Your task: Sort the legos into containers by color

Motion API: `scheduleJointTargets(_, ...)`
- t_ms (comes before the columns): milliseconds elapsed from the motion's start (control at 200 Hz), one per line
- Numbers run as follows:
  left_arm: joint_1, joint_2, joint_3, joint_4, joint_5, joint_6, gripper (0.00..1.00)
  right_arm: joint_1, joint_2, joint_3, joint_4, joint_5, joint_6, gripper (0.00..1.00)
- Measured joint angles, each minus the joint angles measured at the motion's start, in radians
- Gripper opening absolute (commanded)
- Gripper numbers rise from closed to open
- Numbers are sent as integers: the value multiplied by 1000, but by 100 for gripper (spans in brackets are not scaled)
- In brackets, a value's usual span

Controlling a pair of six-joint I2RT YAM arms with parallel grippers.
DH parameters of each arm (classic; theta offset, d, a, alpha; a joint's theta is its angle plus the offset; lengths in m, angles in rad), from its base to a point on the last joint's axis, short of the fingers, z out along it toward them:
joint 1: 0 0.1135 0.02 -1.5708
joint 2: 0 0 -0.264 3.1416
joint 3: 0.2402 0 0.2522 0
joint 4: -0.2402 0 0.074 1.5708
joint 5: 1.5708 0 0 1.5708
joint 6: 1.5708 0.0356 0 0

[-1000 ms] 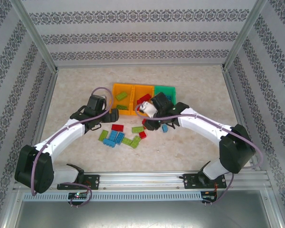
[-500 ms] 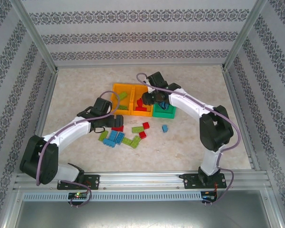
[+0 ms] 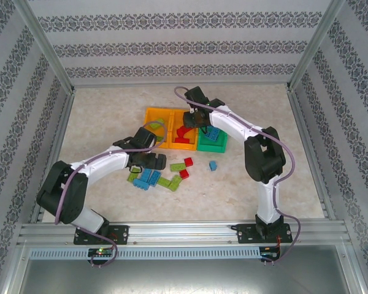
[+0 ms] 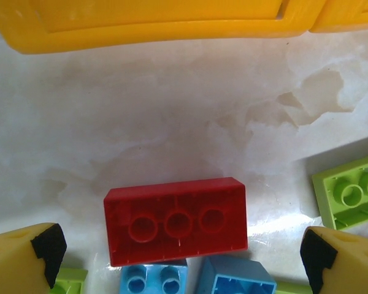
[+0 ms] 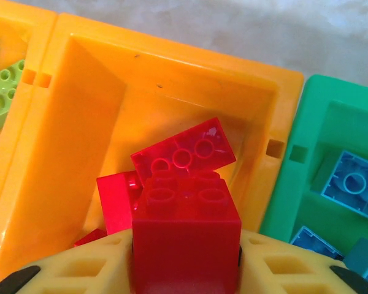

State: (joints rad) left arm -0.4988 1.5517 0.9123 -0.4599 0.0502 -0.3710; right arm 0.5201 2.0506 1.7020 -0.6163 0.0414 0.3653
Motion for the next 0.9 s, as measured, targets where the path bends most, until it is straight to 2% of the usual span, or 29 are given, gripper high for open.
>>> scheduleJointTargets(395, -4, 64, 18, -23, -11, 1, 90, -8, -6, -24, 5, 3, 5, 57)
scheduleJointTargets(570, -4, 78, 29, -27, -20, 3, 89, -8, -77, -102, 31, 4, 9, 67)
scheduleJointTargets(899, -4, 134, 62, -27, -25, 16, 67, -35, -278, -295, 90, 52, 22, 75)
